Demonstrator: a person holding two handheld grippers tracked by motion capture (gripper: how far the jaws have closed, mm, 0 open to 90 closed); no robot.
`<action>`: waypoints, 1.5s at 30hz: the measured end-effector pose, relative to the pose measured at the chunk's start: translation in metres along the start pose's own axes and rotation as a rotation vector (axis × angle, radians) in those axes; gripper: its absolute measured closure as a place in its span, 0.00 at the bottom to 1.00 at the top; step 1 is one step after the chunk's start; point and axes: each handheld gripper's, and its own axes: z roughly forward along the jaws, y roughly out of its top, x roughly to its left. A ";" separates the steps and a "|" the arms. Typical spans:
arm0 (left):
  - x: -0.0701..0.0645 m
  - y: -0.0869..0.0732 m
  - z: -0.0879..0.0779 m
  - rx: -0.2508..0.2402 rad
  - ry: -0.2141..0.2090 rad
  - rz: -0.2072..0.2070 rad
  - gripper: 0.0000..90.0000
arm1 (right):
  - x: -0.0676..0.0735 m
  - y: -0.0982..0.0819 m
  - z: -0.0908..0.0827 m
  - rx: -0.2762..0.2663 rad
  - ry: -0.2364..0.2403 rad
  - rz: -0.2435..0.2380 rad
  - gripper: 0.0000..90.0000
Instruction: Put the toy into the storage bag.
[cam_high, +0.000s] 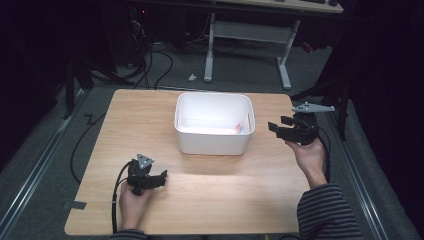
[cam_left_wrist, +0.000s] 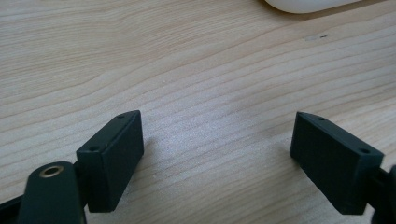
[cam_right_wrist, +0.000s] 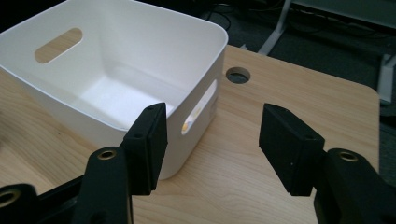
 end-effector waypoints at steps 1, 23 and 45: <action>0.000 0.000 0.000 0.000 0.000 0.000 0.20 | 0.000 -0.001 -0.002 -0.002 -0.013 -0.008 0.46; 0.000 0.000 0.000 0.000 0.002 -0.001 0.20 | -0.004 -0.027 -0.041 -0.009 -0.043 -0.004 0.46; 0.000 0.000 0.000 0.000 0.002 -0.002 0.20 | 0.001 -0.077 -0.053 -0.044 -0.025 0.042 0.48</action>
